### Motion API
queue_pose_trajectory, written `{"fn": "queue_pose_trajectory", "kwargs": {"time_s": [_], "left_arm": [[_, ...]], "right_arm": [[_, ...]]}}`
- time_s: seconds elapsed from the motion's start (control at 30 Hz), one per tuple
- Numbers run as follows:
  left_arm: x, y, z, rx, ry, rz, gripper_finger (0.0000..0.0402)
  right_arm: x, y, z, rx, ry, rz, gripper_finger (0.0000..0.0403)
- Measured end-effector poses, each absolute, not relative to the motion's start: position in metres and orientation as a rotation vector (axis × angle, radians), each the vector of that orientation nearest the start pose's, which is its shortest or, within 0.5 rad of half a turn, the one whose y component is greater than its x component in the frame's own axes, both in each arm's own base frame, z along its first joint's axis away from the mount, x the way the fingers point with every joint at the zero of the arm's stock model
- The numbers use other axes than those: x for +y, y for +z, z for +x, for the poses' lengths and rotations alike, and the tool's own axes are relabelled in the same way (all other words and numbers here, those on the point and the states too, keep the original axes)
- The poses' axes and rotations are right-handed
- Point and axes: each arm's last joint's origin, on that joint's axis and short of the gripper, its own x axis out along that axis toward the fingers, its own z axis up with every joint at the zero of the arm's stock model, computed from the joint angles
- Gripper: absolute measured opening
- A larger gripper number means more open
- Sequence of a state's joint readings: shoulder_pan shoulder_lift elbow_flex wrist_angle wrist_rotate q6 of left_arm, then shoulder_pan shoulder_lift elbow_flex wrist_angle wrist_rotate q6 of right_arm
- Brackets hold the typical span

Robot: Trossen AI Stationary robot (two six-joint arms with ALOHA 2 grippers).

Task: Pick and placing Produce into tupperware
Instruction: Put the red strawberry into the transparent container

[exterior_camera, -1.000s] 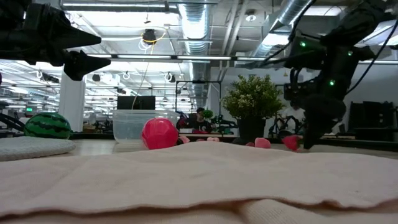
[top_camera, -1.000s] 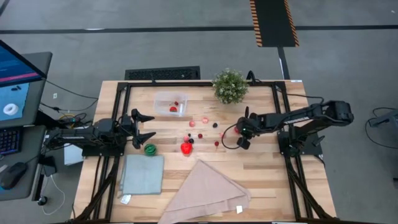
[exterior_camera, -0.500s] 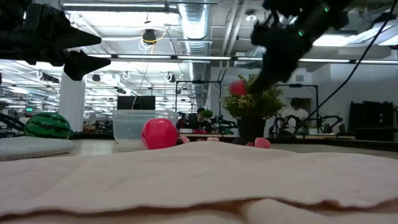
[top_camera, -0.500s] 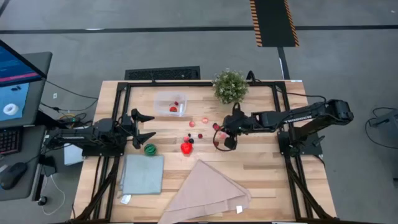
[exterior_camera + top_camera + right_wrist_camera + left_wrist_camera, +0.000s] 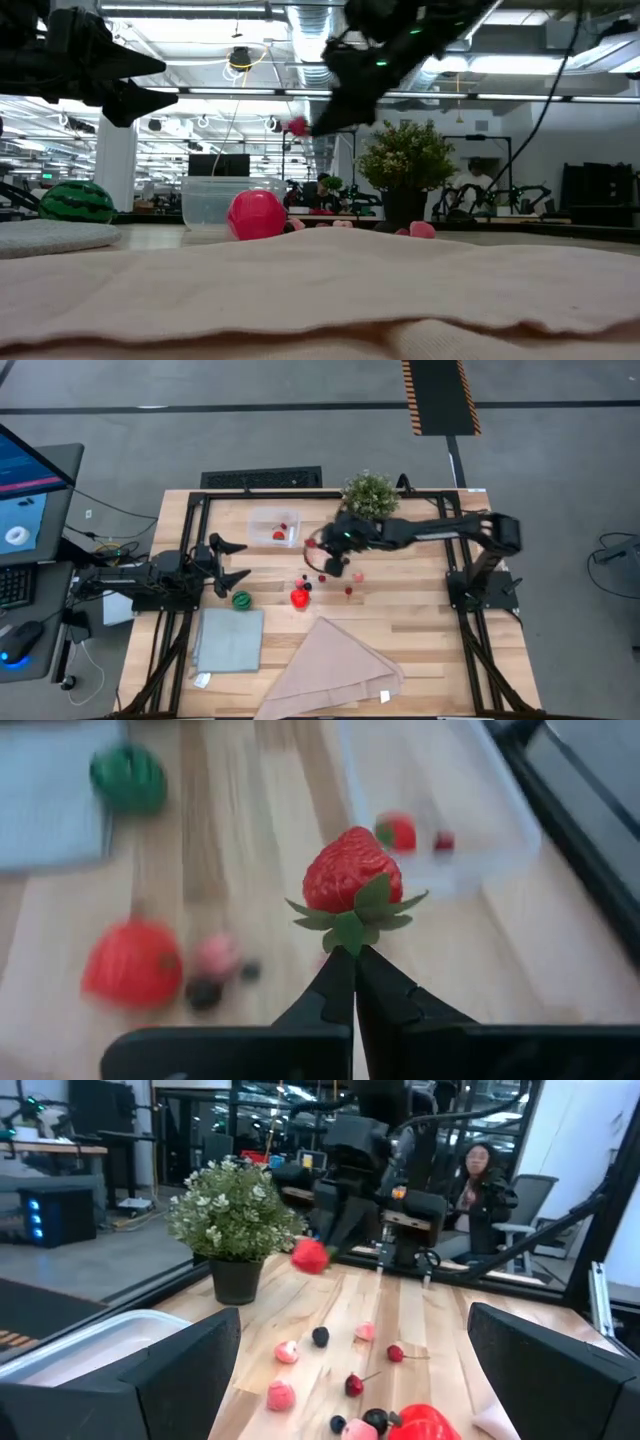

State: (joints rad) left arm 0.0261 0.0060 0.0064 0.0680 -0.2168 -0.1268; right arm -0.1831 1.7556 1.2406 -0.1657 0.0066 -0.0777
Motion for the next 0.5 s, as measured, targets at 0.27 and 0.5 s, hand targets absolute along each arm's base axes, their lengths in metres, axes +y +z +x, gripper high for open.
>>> {"fn": "queue_pose_trajectory", "kwargs": {"time_s": [0.27, 0.5], "left_arm": [[0.009, 0.172, 0.097, -0.084, 0.243, -0.137, 0.0382], [0.009, 0.172, 0.097, -0.085, 0.238, -0.152, 0.0382]], "right_arm": [[-0.137, 0.242, 0.433, 0.661, -0.091, 0.066, 0.0035], [-0.179, 0.243, 0.454, 0.655, -0.128, 0.128, 0.006]]}}
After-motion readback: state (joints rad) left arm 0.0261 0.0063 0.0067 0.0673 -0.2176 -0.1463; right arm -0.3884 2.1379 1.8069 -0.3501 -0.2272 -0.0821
